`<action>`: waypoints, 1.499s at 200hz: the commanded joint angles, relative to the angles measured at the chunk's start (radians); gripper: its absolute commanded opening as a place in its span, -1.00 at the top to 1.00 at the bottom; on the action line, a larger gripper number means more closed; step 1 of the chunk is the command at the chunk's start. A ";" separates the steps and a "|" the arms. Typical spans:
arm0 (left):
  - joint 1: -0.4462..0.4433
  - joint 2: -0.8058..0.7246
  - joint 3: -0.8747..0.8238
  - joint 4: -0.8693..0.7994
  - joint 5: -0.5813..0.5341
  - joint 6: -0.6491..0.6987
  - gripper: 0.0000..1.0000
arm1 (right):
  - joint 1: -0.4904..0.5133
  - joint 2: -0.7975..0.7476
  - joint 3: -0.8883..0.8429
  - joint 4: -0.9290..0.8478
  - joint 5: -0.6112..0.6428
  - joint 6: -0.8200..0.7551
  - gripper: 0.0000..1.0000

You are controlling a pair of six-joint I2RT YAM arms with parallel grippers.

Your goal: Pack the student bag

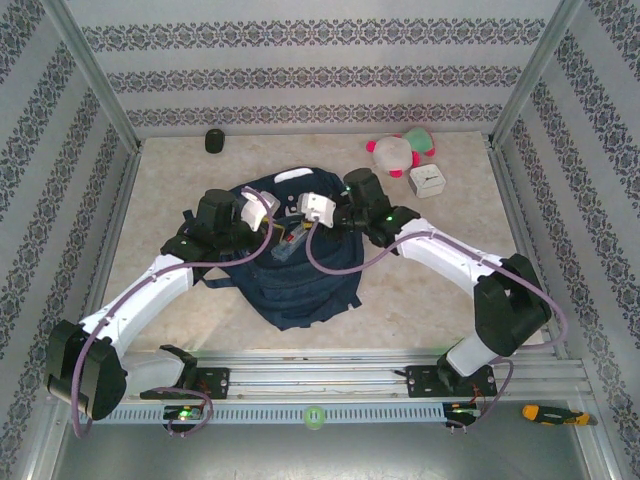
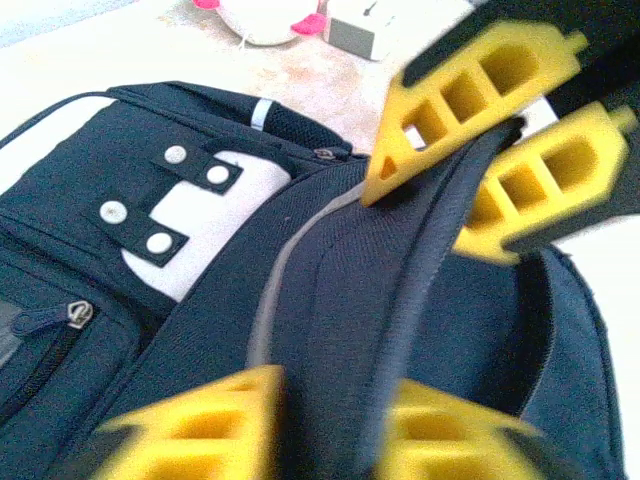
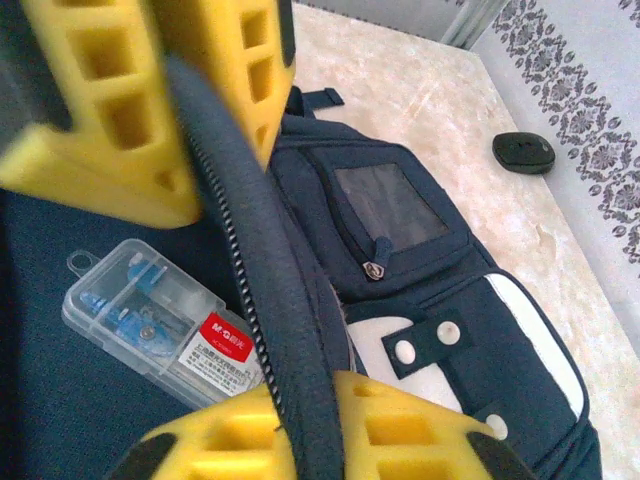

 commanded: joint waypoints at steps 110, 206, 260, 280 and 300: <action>0.151 -0.101 -0.145 -0.164 0.197 0.340 -0.33 | -0.151 -0.021 0.065 -0.201 -0.321 -0.188 1.00; 0.274 0.006 -0.131 -0.309 0.293 0.684 -0.35 | -0.159 -0.026 0.077 -0.217 -0.339 -0.194 1.00; 0.255 0.093 -0.119 -0.183 0.346 0.634 -0.23 | -0.157 -0.019 0.084 -0.222 -0.336 -0.188 1.00; 0.231 0.110 -0.120 -0.154 0.364 0.631 -0.09 | -0.156 -0.016 0.086 -0.221 -0.333 -0.183 1.00; 0.221 0.103 -0.128 -0.129 0.384 0.628 0.13 | -0.155 -0.016 0.083 -0.221 -0.326 -0.177 1.00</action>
